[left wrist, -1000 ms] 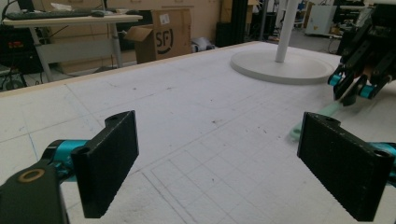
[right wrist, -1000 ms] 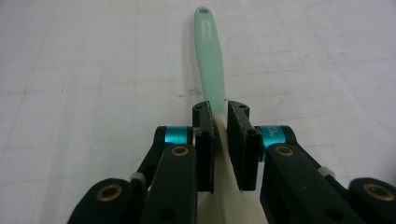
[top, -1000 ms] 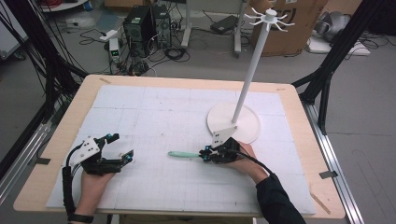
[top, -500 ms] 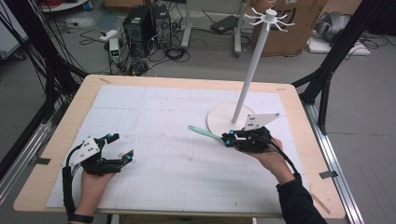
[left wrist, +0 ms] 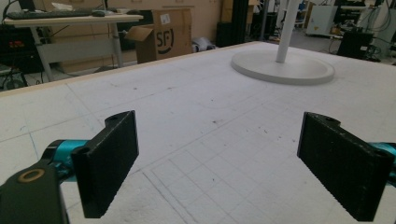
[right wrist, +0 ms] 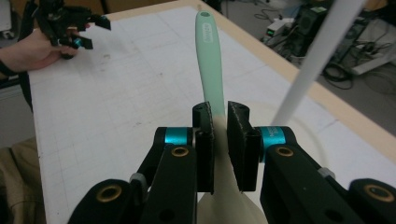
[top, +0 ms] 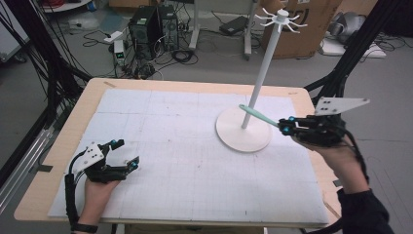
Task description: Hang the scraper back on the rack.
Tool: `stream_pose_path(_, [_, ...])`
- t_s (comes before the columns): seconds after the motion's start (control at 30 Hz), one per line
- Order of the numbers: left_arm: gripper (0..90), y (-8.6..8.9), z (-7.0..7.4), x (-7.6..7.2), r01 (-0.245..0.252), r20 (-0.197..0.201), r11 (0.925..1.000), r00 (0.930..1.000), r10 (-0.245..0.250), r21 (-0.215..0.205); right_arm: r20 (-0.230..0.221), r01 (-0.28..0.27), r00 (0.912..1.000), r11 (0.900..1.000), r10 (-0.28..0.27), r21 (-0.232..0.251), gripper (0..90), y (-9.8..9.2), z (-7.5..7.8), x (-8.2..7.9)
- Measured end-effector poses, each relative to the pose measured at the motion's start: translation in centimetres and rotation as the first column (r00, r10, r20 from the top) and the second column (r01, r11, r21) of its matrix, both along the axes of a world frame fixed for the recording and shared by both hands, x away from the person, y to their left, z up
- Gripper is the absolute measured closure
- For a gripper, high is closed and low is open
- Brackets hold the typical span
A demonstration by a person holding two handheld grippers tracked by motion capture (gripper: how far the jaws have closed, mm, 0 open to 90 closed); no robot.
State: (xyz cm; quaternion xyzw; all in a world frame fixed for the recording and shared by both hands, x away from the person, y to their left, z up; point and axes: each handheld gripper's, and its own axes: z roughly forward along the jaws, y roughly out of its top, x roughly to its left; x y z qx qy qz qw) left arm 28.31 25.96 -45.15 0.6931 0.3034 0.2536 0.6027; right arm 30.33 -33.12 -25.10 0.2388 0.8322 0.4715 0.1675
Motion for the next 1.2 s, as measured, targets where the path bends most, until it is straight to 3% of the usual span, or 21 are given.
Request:
stream_pose_path(0.07, [13.1, 0.0, 0.0, 0.0, 0.0, -0.001, 1.0, 1.0, 0.0, 0.0, 0.009, 0.029, 0.9996, 1.0, -0.029, 0.005, 82.1, -1.5, 2.2, -0.6])
stream_pose_path(0.27, [13.1, 0.0, 0.0, 0.0, 0.0, -0.002, 1.0, 1.0, 0.0, 0.001, 0.023, 0.085, 0.9961, 0.996, -0.085, 0.019, 82.1, -3.6, 6.1, -1.3])
stream_pose_path(0.3, [13.2, 0.0, 0.0, 0.0, -0.001, -0.004, 1.0, 1.0, 0.001, 0.002, 0.031, 0.103, 0.9941, 0.994, -0.104, 0.031, 82.1, -4.4, 7.8, -1.6])
stream_pose_path(0.33, [13.2, 0.0, 0.0, 0.0, -0.002, -0.003, 1.0, 1.0, 0.002, -0.001, 0.031, 0.103, 0.9941, 0.994, -0.104, 0.031, 82.1, -4.4, 7.8, -1.6])
stream_pose_path(0.47, [13.2, 0.0, 0.0, 0.0, -0.002, -0.003, 1.0, 1.0, 0.002, 0.0, 0.055, 0.15, 0.9869, 0.988, -0.152, 0.042, 82.1, -5.8, 11.4, -2.2])
stream_pose_path(0.5, [13.2, 0.0, 0.0, 0.0, -0.003, -0.003, 1.0, 1.0, 0.003, 0.0, 0.055, 0.15, 0.9869, 0.988, -0.152, 0.042, 82.1, -5.8, 11.4, -2.2])
stream_pose_path(0.63, [13.1, 0.0, 0.0, 0.0, -0.004, -0.003, 1.0, 1.0, 0.004, 0.0, 0.061, 0.189, 0.9794, 0.98, -0.192, 0.055, 82.1, -6.3, 13.7, -2.2])
stream_pose_path(0.9, [13.2, 0.0, 0.0, 0.0, -0.001, -0.002, 1.0, 1.0, 0.001, 0.002, 0.084, 0.228, 0.9691, 0.972, -0.232, 0.058, 82.1, -6.0, 15.6, -1.8])
stream_pose_path(1.2, [13.1, 0.0, 0.0, 0.0, -0.001, 0.001, 1.0, 1.0, 0.001, 0.007, 0.096, 0.238, 0.9653, 0.969, -0.243, 0.06, 82.1, -5.5, 15.9, -1.1])
